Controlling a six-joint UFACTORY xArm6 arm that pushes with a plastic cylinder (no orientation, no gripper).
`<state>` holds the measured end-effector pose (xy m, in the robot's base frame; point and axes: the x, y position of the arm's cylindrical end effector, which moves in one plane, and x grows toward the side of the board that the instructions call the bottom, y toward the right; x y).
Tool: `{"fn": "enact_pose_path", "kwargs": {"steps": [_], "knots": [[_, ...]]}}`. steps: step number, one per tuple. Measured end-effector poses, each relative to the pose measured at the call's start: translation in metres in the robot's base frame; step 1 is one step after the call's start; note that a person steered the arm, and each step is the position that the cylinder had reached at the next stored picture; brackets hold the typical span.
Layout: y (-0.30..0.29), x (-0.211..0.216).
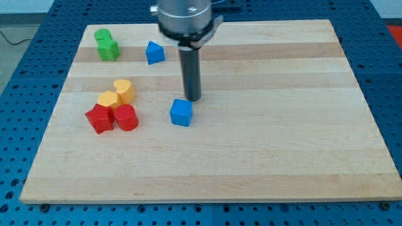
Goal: Move the blue cube bottom diagonally to the yellow heart
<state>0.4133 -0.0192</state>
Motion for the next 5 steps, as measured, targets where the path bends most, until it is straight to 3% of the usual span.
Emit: {"fn": "enact_pose_path", "kwargs": {"steps": [1,2,3,5], "knots": [[0.062,-0.004],[0.072,0.026],[0.043,0.050],[-0.039,0.055]]}}
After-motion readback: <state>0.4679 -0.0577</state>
